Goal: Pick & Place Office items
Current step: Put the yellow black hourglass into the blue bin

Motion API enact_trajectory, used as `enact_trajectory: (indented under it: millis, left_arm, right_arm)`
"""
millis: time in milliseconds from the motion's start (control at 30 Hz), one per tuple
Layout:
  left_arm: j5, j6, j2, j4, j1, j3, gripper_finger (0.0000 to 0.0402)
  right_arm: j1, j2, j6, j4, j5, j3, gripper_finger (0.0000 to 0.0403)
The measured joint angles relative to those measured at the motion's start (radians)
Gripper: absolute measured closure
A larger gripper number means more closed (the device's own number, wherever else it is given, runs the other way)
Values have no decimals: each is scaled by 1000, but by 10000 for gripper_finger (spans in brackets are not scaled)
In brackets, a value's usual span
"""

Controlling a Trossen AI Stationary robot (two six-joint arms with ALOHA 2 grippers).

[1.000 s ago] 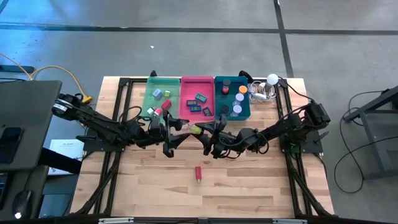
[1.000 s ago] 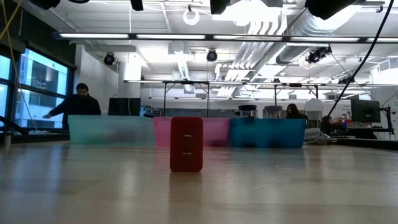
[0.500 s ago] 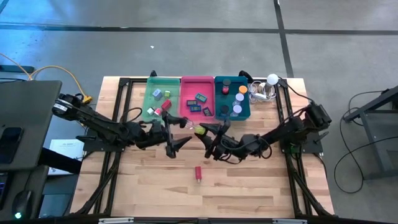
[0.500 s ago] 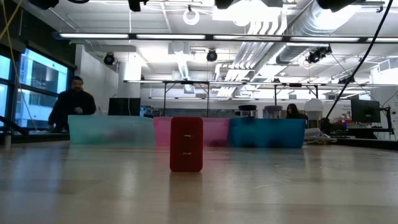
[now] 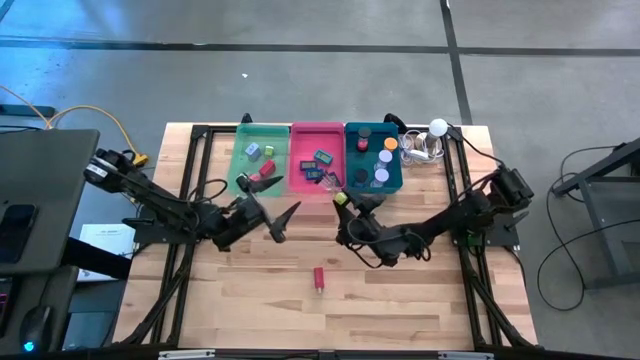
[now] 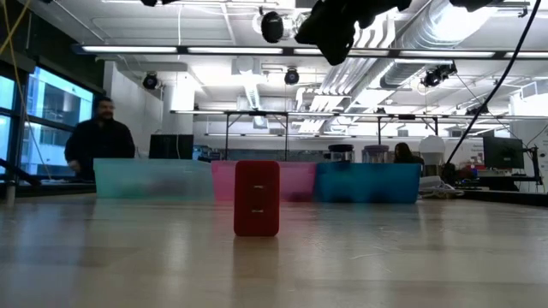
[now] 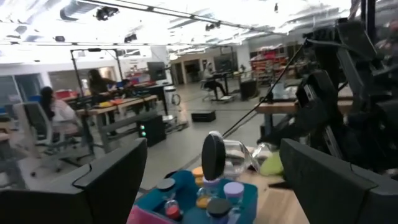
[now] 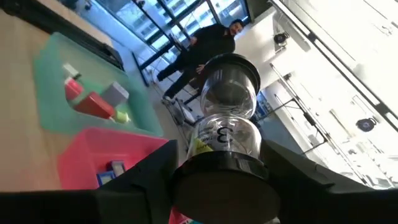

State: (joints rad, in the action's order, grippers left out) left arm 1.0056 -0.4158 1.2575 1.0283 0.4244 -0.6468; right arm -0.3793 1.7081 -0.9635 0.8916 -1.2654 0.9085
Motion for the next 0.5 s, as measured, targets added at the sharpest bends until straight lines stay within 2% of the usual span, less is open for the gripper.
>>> enact_trajectory:
  millis: [333,500]
  left_arm:
    - [190,-137,0,-2,102,0,41]
    - [281,-172,0,-3,148,0,41]
  right_arm:
    - [96,-165,86,-261,-76,1,201]
    - [208,-274,191,-351,-104,1,198]
